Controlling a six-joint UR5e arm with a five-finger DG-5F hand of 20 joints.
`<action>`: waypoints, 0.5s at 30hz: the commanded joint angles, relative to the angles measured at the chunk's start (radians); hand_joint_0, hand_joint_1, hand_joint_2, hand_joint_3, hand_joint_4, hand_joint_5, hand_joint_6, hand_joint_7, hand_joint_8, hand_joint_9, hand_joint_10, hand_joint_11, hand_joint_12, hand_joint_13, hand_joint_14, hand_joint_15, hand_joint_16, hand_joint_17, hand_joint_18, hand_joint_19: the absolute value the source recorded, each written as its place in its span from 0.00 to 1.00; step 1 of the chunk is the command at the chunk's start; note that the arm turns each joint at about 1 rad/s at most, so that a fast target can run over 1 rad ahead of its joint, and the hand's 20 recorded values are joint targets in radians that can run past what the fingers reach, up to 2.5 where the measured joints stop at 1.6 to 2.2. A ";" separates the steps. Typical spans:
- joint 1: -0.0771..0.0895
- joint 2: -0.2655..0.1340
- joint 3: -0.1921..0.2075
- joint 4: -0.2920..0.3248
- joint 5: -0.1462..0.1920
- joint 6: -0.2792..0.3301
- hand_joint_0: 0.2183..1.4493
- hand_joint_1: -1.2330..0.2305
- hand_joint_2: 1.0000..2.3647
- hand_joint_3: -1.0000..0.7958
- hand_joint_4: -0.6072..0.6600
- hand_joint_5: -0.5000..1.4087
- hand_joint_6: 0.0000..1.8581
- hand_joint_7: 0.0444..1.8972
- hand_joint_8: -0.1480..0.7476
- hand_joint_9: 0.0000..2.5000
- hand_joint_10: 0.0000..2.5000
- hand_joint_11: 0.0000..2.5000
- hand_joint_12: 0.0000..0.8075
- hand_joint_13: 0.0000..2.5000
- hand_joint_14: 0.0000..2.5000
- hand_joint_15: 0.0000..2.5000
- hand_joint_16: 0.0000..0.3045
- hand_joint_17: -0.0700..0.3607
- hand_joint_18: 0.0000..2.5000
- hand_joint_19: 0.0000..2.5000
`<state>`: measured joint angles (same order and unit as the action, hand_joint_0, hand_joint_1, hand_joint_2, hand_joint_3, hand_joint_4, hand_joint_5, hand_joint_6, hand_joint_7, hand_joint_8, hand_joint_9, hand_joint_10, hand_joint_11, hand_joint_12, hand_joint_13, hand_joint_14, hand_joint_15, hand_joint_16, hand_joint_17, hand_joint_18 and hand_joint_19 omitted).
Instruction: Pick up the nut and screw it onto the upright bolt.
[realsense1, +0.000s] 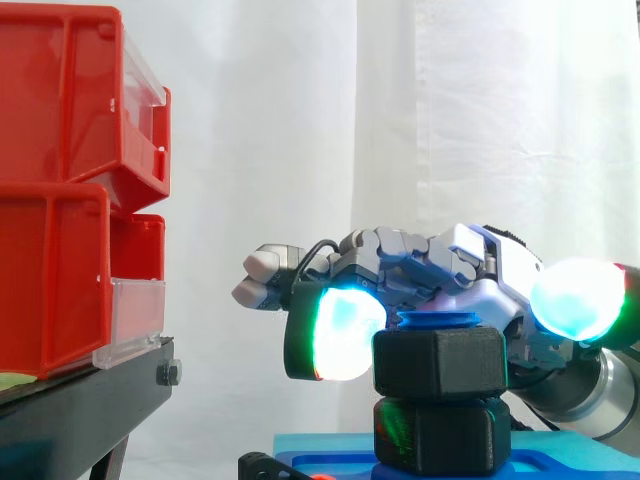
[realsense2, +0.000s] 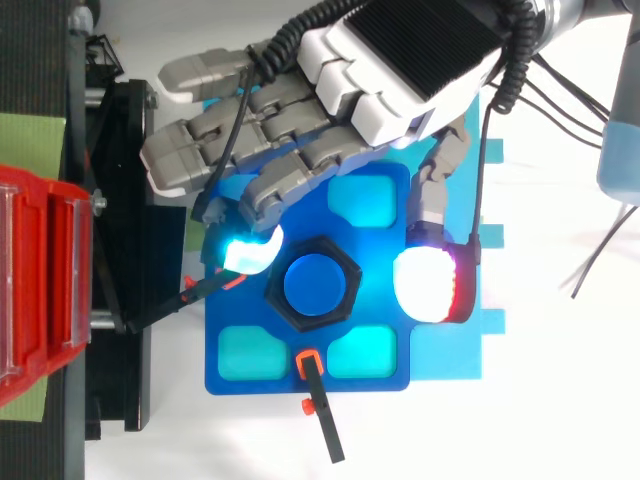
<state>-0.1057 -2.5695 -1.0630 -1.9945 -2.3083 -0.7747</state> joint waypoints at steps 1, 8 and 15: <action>-0.005 0.000 0.008 0.002 -0.013 0.000 0.10 0.70 0.00 0.28 0.71 0.17 0.27 0.65 0.50 0.10 0.00 0.00 0.47 0.03 0.00 0.00 0.16 0.42 0.00 0.00; -0.020 0.000 0.015 0.006 -0.028 0.000 0.10 0.70 0.00 0.28 0.73 0.18 0.29 0.66 0.51 0.14 0.00 0.00 0.47 0.06 0.00 0.00 0.16 0.42 0.00 0.00; -0.034 0.000 0.026 0.023 -0.056 0.002 0.11 0.70 0.00 0.28 0.75 0.19 0.31 0.62 0.52 0.16 0.00 0.00 0.45 0.08 0.00 0.00 0.15 0.40 0.00 0.00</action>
<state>-0.1336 -2.5694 -1.0445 -1.9753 -2.3472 -0.7743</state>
